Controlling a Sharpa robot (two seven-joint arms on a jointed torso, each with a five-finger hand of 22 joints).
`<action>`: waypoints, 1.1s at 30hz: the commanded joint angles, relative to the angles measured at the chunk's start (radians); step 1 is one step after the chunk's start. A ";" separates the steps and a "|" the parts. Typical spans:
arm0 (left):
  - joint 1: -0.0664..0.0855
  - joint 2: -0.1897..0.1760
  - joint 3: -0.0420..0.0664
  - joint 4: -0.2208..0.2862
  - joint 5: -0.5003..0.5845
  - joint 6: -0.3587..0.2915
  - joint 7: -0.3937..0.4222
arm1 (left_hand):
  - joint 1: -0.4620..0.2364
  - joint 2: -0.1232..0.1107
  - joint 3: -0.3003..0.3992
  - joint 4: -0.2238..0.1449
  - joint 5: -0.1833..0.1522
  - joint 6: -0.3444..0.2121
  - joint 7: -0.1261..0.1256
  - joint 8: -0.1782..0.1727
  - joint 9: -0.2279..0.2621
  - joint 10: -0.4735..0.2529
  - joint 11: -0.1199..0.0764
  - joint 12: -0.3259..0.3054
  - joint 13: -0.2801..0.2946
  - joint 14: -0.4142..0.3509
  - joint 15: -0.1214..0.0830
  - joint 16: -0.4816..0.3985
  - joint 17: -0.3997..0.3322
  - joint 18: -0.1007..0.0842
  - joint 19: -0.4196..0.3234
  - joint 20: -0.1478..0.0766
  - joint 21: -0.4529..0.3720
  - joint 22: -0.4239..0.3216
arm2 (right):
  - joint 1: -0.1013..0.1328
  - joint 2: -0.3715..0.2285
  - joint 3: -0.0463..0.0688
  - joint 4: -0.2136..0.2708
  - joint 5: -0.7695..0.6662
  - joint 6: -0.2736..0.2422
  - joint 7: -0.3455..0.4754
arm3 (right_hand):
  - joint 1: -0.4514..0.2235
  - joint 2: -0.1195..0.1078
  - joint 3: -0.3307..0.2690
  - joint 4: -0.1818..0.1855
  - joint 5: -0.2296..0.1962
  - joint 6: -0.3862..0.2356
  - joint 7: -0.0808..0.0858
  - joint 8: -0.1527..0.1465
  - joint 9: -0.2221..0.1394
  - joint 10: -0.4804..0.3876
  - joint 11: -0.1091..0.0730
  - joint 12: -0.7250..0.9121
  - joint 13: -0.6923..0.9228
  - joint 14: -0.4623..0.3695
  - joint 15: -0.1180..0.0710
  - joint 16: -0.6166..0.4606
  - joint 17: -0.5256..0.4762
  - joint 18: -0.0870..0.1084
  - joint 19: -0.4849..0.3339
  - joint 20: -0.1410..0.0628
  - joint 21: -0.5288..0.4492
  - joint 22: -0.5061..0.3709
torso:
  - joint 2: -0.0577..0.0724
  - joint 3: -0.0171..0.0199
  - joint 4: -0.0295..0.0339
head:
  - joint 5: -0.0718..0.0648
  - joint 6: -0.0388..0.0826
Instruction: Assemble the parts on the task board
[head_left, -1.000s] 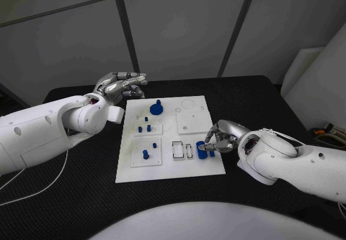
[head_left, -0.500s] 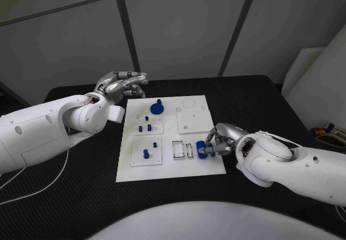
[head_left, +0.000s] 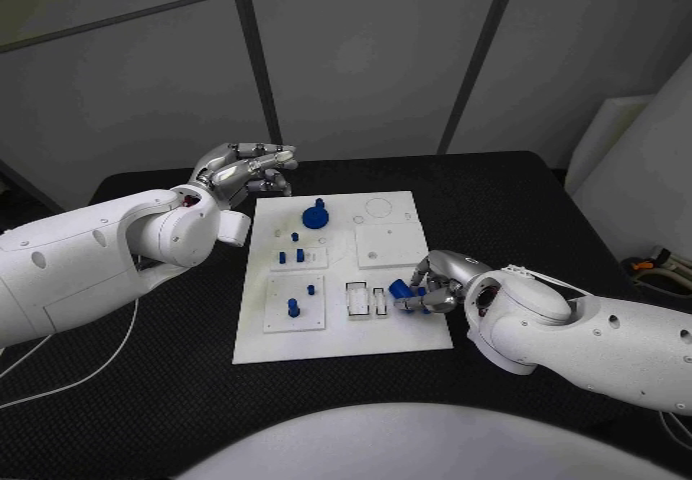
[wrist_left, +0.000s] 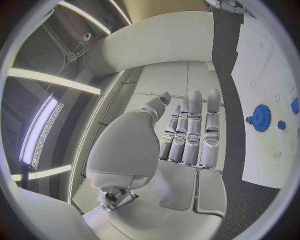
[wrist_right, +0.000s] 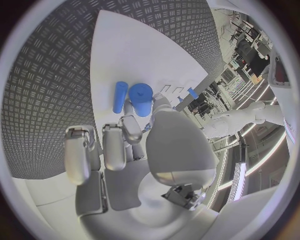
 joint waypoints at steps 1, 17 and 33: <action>0.001 0.000 0.001 0.003 0.000 0.012 0.009 | 0.000 0.002 -0.007 0.000 -0.001 -0.005 0.005 0.007 0.000 -0.009 0.001 0.006 0.001 -0.003 0.003 -0.003 -0.001 0.048 0.006 0.000 -0.005 -0.002 | -0.005 0.007 -0.002 -0.007 -0.001 0.009 -0.011 | 0.003 0.011 -0.007 -0.002 -0.004 0.000 -0.005 0.010 0.002 0.008 0.001 0.006 0.006 0.052 0.003 0.006 0.003 -0.020 0.099 -0.005 0.007 0.255 | 0.000 0.0003 -0.0008 | 0.000 0.001; 0.001 0.000 0.001 0.002 0.000 0.013 0.010 | 0.000 0.002 -0.007 0.000 -0.001 -0.005 0.005 0.007 0.000 -0.009 0.001 0.006 0.001 -0.003 0.003 -0.003 -0.001 0.048 0.006 0.000 -0.005 -0.002 | -0.012 -0.017 -0.001 0.022 0.021 -0.145 0.009 | 0.061 0.070 -0.006 -0.010 0.084 0.044 -0.029 0.055 0.042 0.044 -0.020 0.057 0.066 0.056 -0.014 0.023 0.034 -0.023 0.106 -0.020 0.015 0.264 | -0.002 0.0009 -0.0026 | 0.006 0.000; 0.001 0.009 0.001 -0.003 0.000 0.014 0.009 | -0.002 0.002 -0.008 0.001 0.000 -0.006 0.006 0.007 0.000 -0.010 0.002 0.008 0.001 -0.004 0.004 -0.002 -0.002 0.048 0.006 0.001 -0.006 -0.002 | -0.012 -0.001 0.000 0.073 0.029 -0.294 0.071 | 0.067 0.082 -0.008 -0.007 0.093 0.051 -0.032 0.056 0.048 0.051 -0.024 0.064 0.075 0.058 -0.017 0.028 0.043 -0.023 0.106 -0.023 0.015 0.264 | 0.000 -0.0001 -0.0009 | 0.006 0.007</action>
